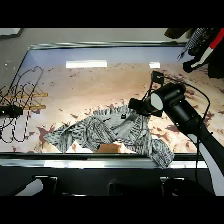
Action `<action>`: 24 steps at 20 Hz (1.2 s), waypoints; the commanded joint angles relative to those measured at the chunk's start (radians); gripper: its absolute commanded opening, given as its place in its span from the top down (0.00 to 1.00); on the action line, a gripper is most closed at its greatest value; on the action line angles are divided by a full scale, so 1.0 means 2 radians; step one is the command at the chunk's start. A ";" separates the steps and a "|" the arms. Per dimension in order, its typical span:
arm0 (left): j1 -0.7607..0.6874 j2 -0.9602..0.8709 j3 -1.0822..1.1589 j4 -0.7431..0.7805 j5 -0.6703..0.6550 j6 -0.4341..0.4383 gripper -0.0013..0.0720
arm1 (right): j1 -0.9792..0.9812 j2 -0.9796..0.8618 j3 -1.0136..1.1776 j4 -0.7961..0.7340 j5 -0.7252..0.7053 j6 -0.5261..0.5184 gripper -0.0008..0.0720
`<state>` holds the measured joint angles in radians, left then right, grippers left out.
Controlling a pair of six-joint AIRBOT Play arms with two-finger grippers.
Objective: Fold the clothes and pants, and hang the long-sleeved shirts on hangers.
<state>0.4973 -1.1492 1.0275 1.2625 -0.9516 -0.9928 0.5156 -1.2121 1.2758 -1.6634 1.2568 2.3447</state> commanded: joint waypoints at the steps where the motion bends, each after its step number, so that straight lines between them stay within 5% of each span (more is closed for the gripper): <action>1: -0.030 0.037 0.034 -0.009 0.003 -0.001 0.95 | 0.000 0.000 0.000 -0.003 0.000 0.000 0.95; 7: -0.120 0.126 0.031 -0.017 -0.039 0.003 0.96 | 0.000 0.000 0.000 -0.035 0.001 -0.002 0.95; 13: -0.202 0.242 -0.060 -0.086 -0.110 0.076 0.96 | 0.000 0.000 0.000 -0.056 0.002 -0.004 0.95; 17: -0.256 0.316 -0.122 -0.088 -0.131 0.076 0.96 | 0.000 0.000 0.000 -0.071 0.014 -0.004 0.95; 21: -0.272 0.357 -0.155 -0.088 -0.171 0.078 0.96 | 0.000 0.000 0.000 -0.083 0.023 -0.001 0.95; 24: -0.271 0.373 -0.172 -0.135 -0.192 0.123 0.96 | 0.000 0.000 0.000 -0.097 0.029 0.012 0.95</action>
<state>-0.0349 -0.4442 0.7216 1.0660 -1.2835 -0.8131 0.5156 -1.2121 1.2758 -1.8286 1.3014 2.3486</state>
